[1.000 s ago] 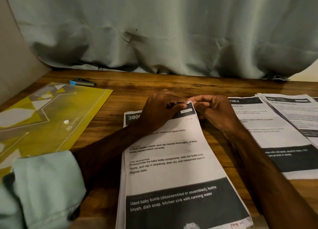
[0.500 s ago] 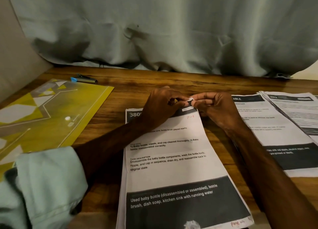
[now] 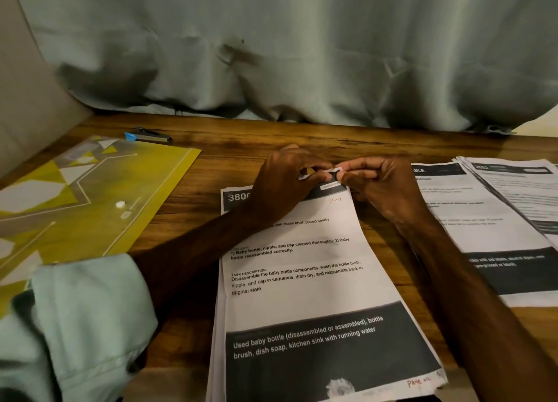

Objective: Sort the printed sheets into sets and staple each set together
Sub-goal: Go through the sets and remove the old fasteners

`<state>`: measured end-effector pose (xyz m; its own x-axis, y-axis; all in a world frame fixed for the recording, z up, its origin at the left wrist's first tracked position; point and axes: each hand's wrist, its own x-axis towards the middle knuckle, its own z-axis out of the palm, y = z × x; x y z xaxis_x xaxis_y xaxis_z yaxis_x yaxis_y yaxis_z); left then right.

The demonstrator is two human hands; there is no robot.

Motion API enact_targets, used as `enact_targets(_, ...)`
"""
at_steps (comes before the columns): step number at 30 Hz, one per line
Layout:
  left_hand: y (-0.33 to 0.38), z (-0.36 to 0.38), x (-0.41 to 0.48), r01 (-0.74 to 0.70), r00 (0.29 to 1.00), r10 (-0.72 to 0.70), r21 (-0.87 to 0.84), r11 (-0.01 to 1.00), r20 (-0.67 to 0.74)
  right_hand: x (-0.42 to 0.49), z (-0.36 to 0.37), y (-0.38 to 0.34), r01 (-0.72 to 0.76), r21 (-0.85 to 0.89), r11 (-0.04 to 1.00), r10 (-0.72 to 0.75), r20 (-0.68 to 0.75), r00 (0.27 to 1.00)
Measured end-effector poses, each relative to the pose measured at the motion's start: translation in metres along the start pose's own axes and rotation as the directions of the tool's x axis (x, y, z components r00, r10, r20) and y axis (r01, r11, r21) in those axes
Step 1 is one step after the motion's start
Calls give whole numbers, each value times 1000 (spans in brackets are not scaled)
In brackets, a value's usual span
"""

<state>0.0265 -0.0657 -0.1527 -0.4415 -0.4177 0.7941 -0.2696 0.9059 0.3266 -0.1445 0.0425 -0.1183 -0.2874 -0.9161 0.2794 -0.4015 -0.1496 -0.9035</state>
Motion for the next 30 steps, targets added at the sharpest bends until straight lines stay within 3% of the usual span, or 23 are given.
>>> enact_targets(5, 4, -3, 0, -5, 1000, 5, 5, 1000, -9, 0, 0, 3, 9, 63, 998, -11, 36, 999)
enact_targets(12, 5, -4, 0, 10, 1000, -11, 7, 1000, 26, 1, 2, 5, 82, 13, 997, -83, 30, 996)
enact_targets(17, -8, 2, 5, 10, 997, -21, 161, 987, 68, -2, 5, 5, 192, -71, 979, -194, -25, 981)
enact_targets(21, -14, 2, 9, -117, 976, 67, 244, 963, 205, -6, 6, -2, 255, -152, 955, -263, -38, 964)
enact_targets(24, -10, -3, 5, -76, 988, 61, 104, 992, 140, -5, 8, 0, 226, -49, 973, -227, -28, 973)
enact_targets(27, -11, -2, -2, -99, 987, 79, 137, 986, 141, 2, 8, 12, 38, 195, 980, -20, -93, 995)
enact_targets(28, -12, -2, -3, -141, 981, 119, 137, 981, 154, 7, 7, 19, 0, 154, 988, 17, -108, 994)
enact_targets(30, -13, -3, -4, -217, 964, 196, 104, 971, 178, 16, 2, 34, -1, -202, 979, -16, -87, 996)
